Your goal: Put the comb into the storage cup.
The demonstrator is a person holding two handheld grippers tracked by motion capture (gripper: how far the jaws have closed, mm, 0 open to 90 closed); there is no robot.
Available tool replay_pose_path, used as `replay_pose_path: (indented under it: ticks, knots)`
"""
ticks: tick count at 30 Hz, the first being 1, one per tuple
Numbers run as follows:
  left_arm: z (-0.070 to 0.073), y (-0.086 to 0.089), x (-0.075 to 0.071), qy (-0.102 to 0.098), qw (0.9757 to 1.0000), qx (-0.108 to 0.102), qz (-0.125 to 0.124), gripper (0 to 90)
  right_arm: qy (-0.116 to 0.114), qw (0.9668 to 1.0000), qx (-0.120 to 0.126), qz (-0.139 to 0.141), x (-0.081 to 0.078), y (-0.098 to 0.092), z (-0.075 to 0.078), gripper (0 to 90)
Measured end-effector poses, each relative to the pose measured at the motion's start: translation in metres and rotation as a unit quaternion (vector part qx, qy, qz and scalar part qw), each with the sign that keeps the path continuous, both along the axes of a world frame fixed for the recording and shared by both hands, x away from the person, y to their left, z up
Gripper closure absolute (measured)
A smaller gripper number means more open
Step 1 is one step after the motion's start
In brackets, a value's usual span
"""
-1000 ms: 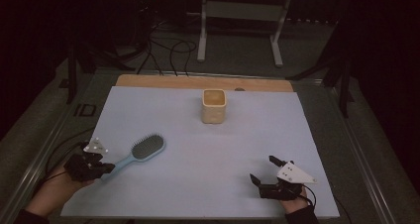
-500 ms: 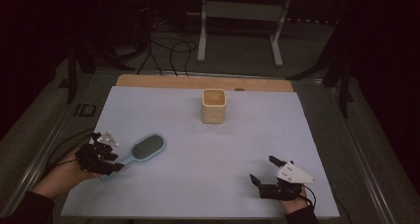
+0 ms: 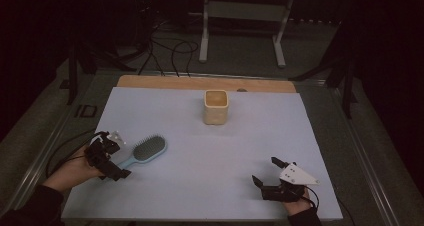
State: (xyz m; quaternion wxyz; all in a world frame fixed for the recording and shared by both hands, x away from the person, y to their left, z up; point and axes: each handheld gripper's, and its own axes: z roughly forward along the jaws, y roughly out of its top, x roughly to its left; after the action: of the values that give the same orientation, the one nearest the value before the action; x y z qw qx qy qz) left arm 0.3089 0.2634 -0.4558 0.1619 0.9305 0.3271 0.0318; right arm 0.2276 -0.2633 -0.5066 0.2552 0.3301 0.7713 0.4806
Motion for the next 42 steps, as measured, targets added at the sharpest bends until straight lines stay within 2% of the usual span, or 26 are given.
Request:
replay_pose_path:
  ticks: [6,12,16,21,23,29,33,35,38,40,42]
  knots:
    - [-0.007,-0.008,0.007,-0.001,0.9998,0.020,-0.004,0.0,0.001,1.0000,0.001,0.000,0.000,0.000,0.000,9.1]
    - [-0.011,-0.011,0.016,0.008,0.9996,0.026,-0.009,2.0,-0.001,1.0000,0.000,0.000,-0.001,0.000,0.000,9.0]
    - [-0.014,-0.011,0.021,0.015,0.9995,0.027,-0.011,7.6,-0.002,1.0000,0.001,-0.001,0.000,-0.001,0.001,9.0]
    - [-0.020,-0.012,0.025,0.015,0.9989,0.042,-0.018,17.7,-0.002,1.0000,0.003,-0.001,0.000,-0.001,0.001,9.1]
    - [-0.021,-0.012,0.026,0.016,0.9989,0.042,-0.015,21.0,-0.002,1.0000,0.000,0.000,0.000,-0.001,0.000,9.0]
    - [-0.024,-0.015,0.029,0.024,0.9981,0.051,-0.024,40.6,0.000,1.0000,0.000,0.002,-0.001,0.000,0.000,9.0]
    - [-0.024,-0.016,0.033,0.032,0.9976,0.055,-0.027,45.0,0.000,1.0000,0.002,0.000,0.000,0.000,0.001,9.0]
    - [-0.023,-0.017,0.035,0.038,0.9976,0.050,-0.030,46.8,0.000,1.0000,0.001,0.003,-0.001,0.000,0.000,9.1]
    - [-0.025,-0.017,0.037,0.048,0.9967,0.058,-0.032,49.8,0.001,1.0000,0.002,0.001,0.000,0.000,0.000,9.0]
    - [-0.026,-0.017,0.039,0.052,0.9957,0.071,-0.030,50.5,0.001,1.0000,0.003,0.002,0.000,0.000,0.000,9.0]
    - [-0.026,-0.018,0.040,0.050,0.9957,0.071,-0.032,50.5,0.001,1.0000,0.002,0.003,-0.001,0.000,0.000,9.1]
